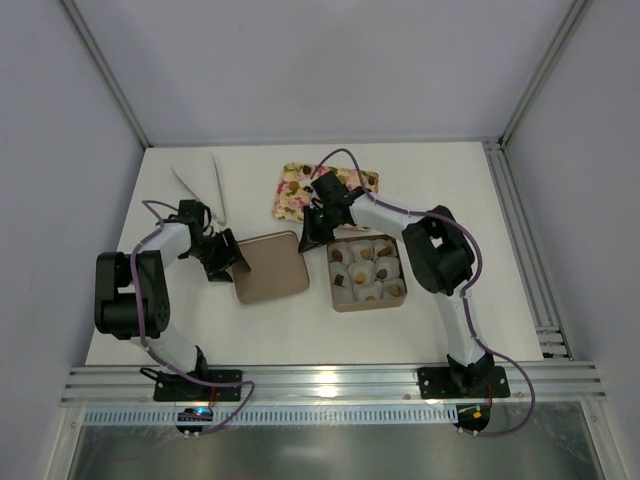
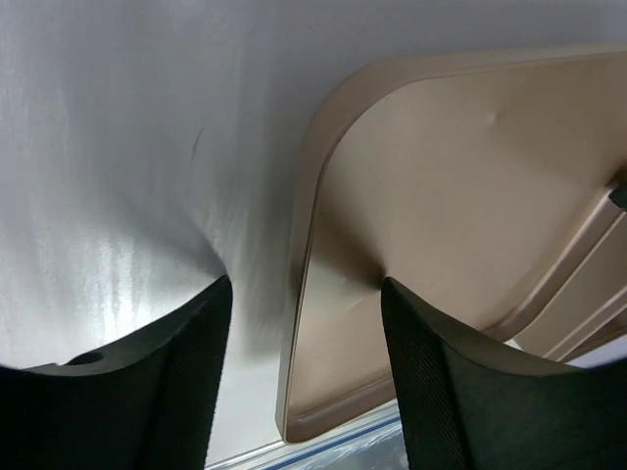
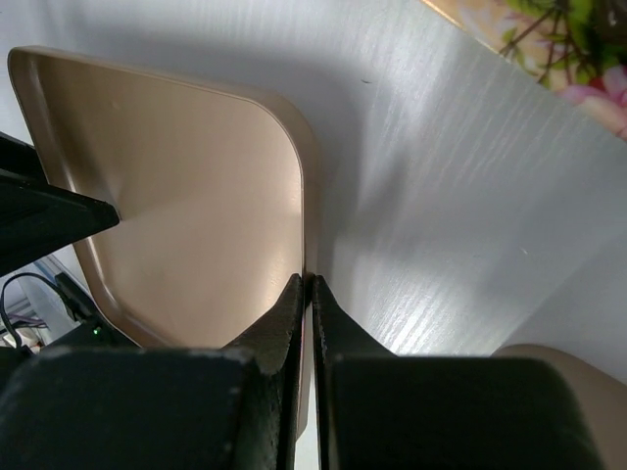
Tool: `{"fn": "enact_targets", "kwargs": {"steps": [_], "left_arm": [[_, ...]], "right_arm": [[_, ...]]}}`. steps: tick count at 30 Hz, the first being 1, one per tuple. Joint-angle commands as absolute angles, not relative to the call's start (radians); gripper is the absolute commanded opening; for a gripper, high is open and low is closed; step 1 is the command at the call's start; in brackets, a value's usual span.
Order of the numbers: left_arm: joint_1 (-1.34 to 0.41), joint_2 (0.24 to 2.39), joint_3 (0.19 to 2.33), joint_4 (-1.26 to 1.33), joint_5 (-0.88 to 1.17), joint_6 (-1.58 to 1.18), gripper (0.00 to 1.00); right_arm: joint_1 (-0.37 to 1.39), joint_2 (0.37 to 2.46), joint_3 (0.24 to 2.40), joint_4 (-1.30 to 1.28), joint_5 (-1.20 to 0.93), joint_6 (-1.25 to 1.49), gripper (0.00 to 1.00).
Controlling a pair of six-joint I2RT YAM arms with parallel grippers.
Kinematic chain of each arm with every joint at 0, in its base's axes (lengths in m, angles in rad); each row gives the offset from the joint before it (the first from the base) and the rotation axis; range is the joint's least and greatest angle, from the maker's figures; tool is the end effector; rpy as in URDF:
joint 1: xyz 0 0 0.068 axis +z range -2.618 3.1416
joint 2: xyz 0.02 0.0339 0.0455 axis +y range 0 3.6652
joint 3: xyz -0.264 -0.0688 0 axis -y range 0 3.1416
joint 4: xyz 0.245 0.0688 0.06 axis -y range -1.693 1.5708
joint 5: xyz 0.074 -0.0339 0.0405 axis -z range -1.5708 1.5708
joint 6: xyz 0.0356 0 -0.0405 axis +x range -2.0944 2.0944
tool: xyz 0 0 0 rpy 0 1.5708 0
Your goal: Pack the chocolate
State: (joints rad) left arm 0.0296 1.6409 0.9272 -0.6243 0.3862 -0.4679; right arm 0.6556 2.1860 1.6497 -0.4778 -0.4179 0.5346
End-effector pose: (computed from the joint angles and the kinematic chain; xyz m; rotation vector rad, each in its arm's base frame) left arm 0.2879 -0.0049 0.1577 -0.6572 2.8595 -0.6344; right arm 0.3637 0.2979 0.1650 -0.3342 2.7480 0.9278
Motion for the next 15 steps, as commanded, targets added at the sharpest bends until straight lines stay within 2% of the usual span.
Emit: {"fn": "enact_targets", "kwargs": {"steps": [1, 2, 15], "left_arm": [[0.035, 1.628, 0.924, -0.548, 0.463, -0.482, 0.59], [0.035, 1.608, 0.916, -0.537, 0.486, -0.488, 0.54], [0.035, 1.454, 0.902, -0.500, 0.613, -0.560, 0.22]], "right_arm": [[0.650, 2.094, 1.644, -0.428, -0.482, 0.561, 0.04], [0.649, 2.086, 1.641, -0.425, -0.485, 0.564, 0.04], [0.649, 2.054, 1.609, -0.385, -0.528, 0.595, 0.04]]}}
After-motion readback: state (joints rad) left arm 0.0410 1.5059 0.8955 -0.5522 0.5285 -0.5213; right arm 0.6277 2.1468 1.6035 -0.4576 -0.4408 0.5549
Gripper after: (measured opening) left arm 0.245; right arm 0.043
